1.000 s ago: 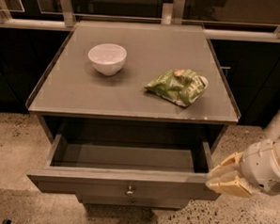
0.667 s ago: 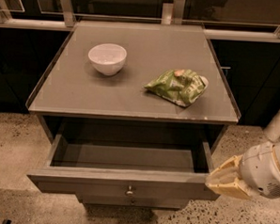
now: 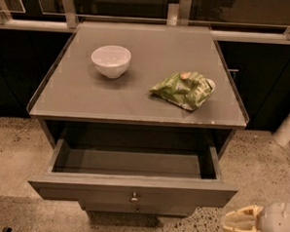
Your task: Close top drawer
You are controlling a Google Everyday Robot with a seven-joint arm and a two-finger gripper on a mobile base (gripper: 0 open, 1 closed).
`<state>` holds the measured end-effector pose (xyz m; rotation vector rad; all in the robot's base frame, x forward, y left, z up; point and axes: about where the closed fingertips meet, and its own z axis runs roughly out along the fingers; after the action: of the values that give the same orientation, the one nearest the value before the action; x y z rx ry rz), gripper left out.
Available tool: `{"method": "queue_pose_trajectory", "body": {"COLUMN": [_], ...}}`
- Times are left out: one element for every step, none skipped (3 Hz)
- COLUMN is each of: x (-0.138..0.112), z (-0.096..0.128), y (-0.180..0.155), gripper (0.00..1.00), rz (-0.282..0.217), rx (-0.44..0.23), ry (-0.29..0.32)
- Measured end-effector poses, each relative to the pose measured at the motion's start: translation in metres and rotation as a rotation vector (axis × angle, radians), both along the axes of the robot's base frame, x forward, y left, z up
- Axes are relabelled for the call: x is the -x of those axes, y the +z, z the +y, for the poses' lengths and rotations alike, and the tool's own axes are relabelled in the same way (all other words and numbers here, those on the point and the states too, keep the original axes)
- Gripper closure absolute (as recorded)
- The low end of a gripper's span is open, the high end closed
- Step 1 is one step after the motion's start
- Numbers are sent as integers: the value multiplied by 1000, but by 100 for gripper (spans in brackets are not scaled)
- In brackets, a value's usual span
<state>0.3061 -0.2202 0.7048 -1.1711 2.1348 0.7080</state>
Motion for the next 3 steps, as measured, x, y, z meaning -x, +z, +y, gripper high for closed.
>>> {"method": "queue_pose_trajectory", "body": {"x": [9,-11,-47], "z": [-14,-19,-14], "y": [-37,-59,-70], "gripper": [100,100,100], "rz": [-8,-26,-48], "rx": [-80,-110,-121], "ry": [-57,-63,-32]}}
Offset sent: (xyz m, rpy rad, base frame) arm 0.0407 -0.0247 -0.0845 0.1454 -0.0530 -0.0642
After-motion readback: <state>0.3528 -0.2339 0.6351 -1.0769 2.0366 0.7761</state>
